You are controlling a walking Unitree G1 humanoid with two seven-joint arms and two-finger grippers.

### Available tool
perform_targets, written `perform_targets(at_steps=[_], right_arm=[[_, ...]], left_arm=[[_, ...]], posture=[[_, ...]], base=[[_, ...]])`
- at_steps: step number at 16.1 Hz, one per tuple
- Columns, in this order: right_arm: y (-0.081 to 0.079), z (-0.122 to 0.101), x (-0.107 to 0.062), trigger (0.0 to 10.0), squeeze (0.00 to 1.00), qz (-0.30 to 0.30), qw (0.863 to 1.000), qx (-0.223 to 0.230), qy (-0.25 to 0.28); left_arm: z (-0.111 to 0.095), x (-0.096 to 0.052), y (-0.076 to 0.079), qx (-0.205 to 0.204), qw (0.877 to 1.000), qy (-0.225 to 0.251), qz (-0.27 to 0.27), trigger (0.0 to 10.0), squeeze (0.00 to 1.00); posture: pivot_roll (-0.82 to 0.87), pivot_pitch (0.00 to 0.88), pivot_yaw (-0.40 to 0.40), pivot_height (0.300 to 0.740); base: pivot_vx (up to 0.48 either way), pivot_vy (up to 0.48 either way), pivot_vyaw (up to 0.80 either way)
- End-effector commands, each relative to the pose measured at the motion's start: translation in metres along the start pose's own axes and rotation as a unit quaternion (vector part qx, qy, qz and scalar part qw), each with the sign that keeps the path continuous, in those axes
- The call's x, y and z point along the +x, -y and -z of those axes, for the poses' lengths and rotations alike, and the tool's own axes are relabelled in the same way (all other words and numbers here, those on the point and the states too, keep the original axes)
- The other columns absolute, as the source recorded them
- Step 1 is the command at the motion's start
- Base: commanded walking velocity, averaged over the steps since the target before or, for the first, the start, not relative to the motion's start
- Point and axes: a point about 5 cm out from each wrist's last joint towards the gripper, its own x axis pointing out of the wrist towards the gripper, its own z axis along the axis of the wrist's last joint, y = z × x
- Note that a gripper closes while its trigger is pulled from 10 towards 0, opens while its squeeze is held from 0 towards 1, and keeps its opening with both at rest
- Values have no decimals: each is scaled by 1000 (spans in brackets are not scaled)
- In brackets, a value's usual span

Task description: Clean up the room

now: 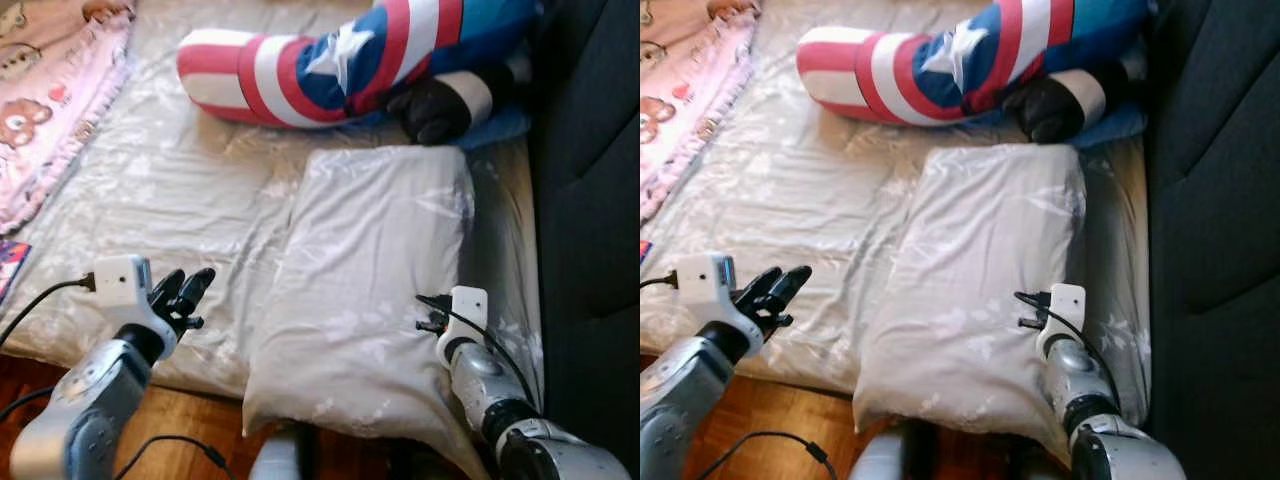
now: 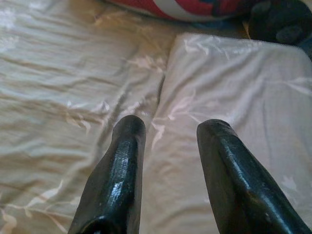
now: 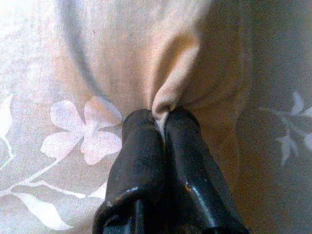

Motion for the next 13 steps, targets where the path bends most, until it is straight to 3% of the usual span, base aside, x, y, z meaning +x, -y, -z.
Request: perform_targets(at_steps=[1,7,8,13], right_arm=[[9,0,0,0,0,16,1000,2,-4],[82,-34,-10,0,0,137,988,34,67],[88,-38,-11,0,0,147,986,33,74],[149,-47,-35,0,0,263,957,45,113]], left_arm=[[11,0,-6,0,1000,-13,-13,10000,0],[15,18,-10,-2,1000,6,-8,10000,0],[16,20,-10,-2,1000,6,-8,10000,0],[17,33,-10,-4,1000,16,1,10000,0]], posture=[[233,173,99,740],[174,122,105,740],[162,119,109,740],[118,111,119,740]], base=[[0,0,0],[0,0,0],[0,0,0],[0,0,0]])
